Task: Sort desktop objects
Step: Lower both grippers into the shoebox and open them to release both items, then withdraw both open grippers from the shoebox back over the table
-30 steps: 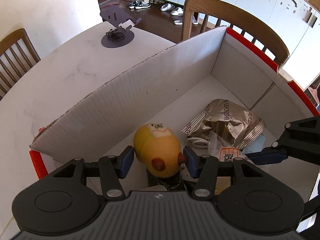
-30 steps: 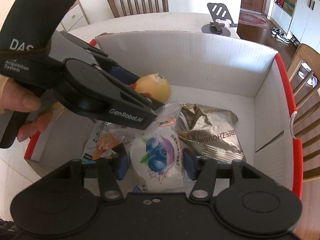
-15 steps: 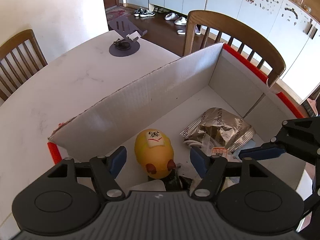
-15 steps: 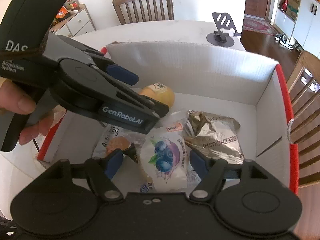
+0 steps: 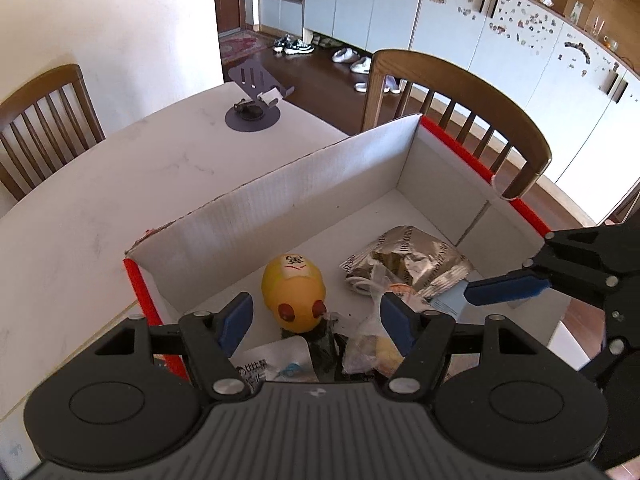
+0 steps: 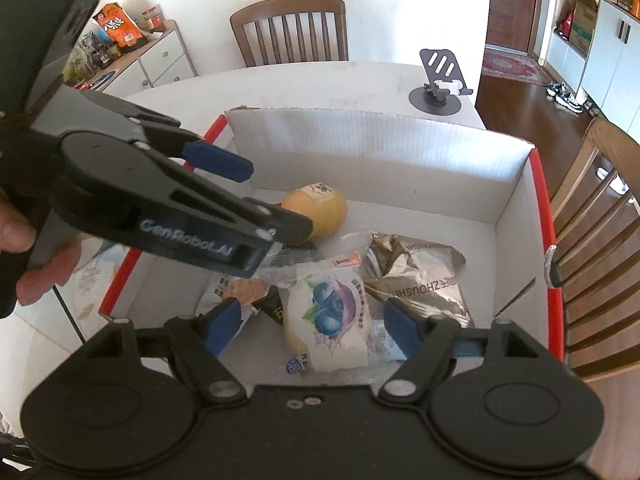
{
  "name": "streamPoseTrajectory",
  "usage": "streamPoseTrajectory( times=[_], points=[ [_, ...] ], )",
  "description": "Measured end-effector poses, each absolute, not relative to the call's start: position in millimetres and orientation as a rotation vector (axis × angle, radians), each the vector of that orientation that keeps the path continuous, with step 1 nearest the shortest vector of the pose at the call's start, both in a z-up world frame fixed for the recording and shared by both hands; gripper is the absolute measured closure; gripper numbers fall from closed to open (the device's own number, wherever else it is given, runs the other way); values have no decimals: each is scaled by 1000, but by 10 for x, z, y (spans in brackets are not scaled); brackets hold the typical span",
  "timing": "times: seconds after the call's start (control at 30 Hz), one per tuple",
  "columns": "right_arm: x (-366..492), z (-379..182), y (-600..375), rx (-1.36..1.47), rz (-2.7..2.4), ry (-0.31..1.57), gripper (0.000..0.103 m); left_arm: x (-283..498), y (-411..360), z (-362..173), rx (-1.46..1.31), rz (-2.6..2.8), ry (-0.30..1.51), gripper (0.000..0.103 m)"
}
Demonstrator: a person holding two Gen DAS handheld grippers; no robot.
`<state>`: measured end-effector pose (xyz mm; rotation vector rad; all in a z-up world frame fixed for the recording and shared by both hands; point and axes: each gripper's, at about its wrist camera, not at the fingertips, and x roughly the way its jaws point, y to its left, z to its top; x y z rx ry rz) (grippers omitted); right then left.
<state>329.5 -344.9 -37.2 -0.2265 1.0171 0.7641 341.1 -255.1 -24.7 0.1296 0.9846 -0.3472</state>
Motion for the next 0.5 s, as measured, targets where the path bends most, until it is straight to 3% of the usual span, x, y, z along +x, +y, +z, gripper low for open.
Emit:
streamPoseTrajectory(
  times=[0.37,0.5],
  points=[
    [3103,-245,-3454,-230,773,991,23,3046,-2378,-93,67,-377,938,27],
    [3018,-184,-3450,-221,773,971,16,2904,-2265,-45,50,-396,919,21]
  ],
)
